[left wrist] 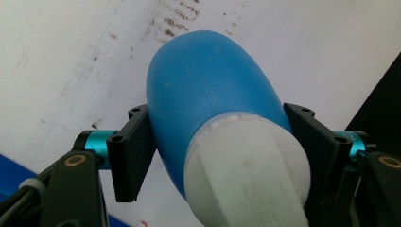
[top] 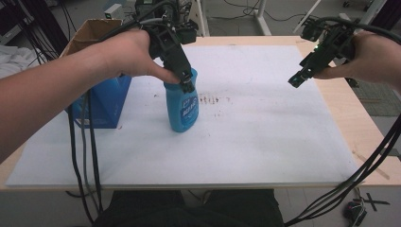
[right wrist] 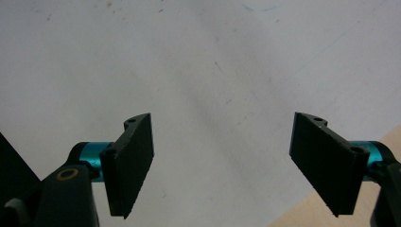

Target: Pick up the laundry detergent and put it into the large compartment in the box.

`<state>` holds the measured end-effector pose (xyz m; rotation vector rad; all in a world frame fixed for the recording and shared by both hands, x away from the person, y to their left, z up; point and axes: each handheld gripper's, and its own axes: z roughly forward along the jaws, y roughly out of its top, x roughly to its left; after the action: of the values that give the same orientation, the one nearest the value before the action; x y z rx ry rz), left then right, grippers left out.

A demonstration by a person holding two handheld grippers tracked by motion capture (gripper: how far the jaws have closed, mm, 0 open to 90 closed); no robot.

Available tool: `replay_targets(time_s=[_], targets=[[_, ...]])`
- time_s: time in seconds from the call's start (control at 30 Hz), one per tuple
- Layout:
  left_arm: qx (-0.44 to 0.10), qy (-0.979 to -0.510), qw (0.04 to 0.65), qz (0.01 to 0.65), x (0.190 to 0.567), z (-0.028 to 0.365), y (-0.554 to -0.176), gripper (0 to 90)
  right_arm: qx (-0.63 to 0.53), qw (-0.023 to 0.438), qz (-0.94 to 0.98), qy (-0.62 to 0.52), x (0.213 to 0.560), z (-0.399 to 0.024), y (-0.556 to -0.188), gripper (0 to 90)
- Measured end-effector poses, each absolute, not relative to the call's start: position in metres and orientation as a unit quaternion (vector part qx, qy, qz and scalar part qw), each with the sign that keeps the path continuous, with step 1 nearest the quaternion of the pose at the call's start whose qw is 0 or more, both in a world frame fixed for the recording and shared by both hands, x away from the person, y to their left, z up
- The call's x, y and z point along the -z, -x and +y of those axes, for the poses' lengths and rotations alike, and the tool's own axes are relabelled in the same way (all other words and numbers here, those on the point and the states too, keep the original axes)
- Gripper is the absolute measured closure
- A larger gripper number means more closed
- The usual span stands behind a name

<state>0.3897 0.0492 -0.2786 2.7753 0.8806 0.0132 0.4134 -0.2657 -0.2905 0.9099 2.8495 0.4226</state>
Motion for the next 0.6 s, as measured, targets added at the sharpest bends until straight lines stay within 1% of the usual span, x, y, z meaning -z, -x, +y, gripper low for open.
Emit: replay_targets(time_s=[0.6], targets=[[-0.01,-0.944,0.108,0.312,0.2786,0.0472,-0.3885,30.5,-0.138,0.061,0.942,-0.3,0.2907,-0.2656,-0.4139,22.0]])
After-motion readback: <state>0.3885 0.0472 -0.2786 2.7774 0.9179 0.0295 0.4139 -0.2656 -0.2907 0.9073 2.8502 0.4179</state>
